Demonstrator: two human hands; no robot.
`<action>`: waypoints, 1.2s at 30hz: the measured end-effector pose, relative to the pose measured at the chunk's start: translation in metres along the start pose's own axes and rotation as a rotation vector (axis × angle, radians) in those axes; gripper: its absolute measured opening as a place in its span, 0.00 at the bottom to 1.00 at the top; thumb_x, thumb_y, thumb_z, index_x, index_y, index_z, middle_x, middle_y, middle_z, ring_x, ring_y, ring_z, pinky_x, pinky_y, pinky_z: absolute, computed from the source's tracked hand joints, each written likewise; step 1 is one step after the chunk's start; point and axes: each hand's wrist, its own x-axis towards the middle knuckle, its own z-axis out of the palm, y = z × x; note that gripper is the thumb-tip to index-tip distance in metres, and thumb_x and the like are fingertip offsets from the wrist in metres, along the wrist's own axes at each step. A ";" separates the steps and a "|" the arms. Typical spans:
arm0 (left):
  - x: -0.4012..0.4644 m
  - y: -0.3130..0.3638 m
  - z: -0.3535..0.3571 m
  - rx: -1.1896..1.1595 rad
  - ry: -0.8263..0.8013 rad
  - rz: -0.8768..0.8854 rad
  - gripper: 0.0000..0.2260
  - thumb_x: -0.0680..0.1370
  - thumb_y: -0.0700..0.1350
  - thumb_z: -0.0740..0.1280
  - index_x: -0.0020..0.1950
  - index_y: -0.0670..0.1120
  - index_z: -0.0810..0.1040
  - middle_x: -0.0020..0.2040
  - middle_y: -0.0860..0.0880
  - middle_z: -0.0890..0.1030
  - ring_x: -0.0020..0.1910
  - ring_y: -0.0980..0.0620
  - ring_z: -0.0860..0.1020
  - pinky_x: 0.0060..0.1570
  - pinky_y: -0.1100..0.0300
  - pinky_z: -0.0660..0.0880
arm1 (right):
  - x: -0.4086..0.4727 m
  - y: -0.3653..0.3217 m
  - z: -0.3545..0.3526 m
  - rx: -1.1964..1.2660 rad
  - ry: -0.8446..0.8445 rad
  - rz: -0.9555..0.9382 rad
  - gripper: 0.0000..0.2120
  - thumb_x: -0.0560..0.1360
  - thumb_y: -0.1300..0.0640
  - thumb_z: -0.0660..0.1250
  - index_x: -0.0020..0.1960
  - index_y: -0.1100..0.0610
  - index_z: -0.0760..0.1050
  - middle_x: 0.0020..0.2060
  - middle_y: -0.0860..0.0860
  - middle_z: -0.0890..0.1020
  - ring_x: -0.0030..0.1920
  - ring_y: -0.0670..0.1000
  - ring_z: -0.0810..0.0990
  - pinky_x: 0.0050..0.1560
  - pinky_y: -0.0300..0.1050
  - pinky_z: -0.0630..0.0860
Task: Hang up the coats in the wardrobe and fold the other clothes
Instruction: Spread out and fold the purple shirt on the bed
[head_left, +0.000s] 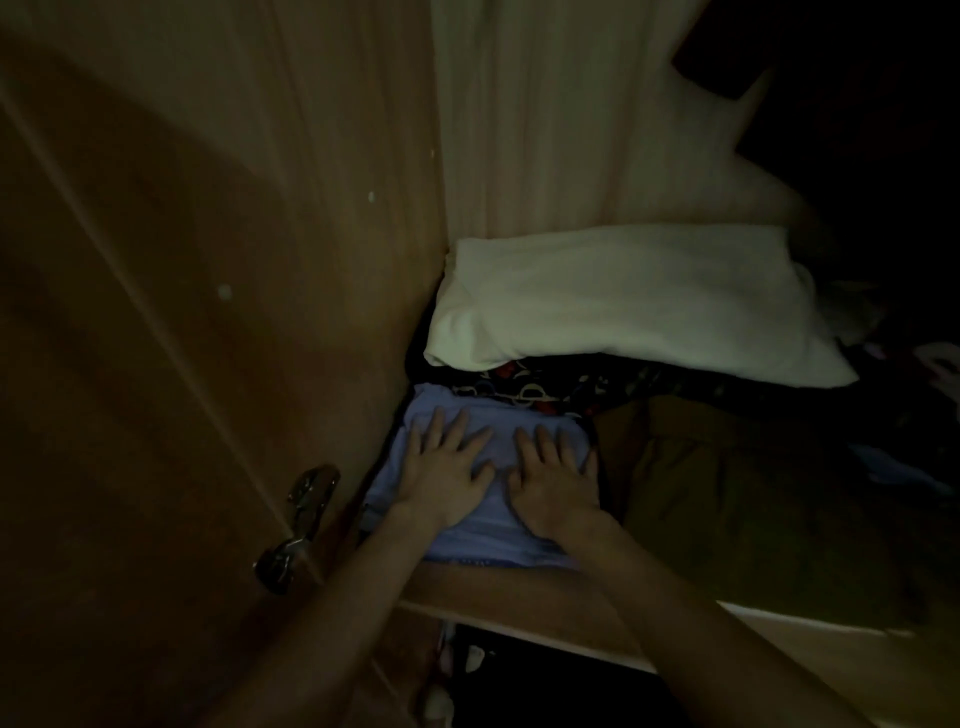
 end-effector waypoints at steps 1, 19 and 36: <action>-0.002 0.004 -0.007 0.035 0.043 0.034 0.36 0.73 0.64 0.35 0.78 0.56 0.59 0.81 0.50 0.48 0.79 0.45 0.42 0.75 0.42 0.38 | -0.007 0.000 -0.014 -0.027 -0.009 -0.018 0.30 0.81 0.41 0.44 0.79 0.49 0.43 0.78 0.53 0.40 0.78 0.56 0.39 0.75 0.60 0.39; -0.118 0.178 -0.119 0.038 0.234 0.233 0.29 0.81 0.61 0.47 0.80 0.54 0.48 0.80 0.50 0.41 0.78 0.50 0.38 0.75 0.42 0.39 | -0.211 0.104 -0.094 -0.037 0.407 0.126 0.33 0.79 0.40 0.52 0.79 0.50 0.46 0.79 0.52 0.45 0.78 0.55 0.44 0.76 0.58 0.44; -0.295 0.353 -0.099 -0.041 0.291 0.635 0.33 0.78 0.62 0.41 0.80 0.48 0.51 0.81 0.47 0.48 0.79 0.49 0.46 0.75 0.43 0.47 | -0.496 0.194 -0.044 -0.099 0.543 0.568 0.36 0.77 0.33 0.44 0.79 0.51 0.49 0.78 0.54 0.52 0.77 0.58 0.50 0.75 0.60 0.46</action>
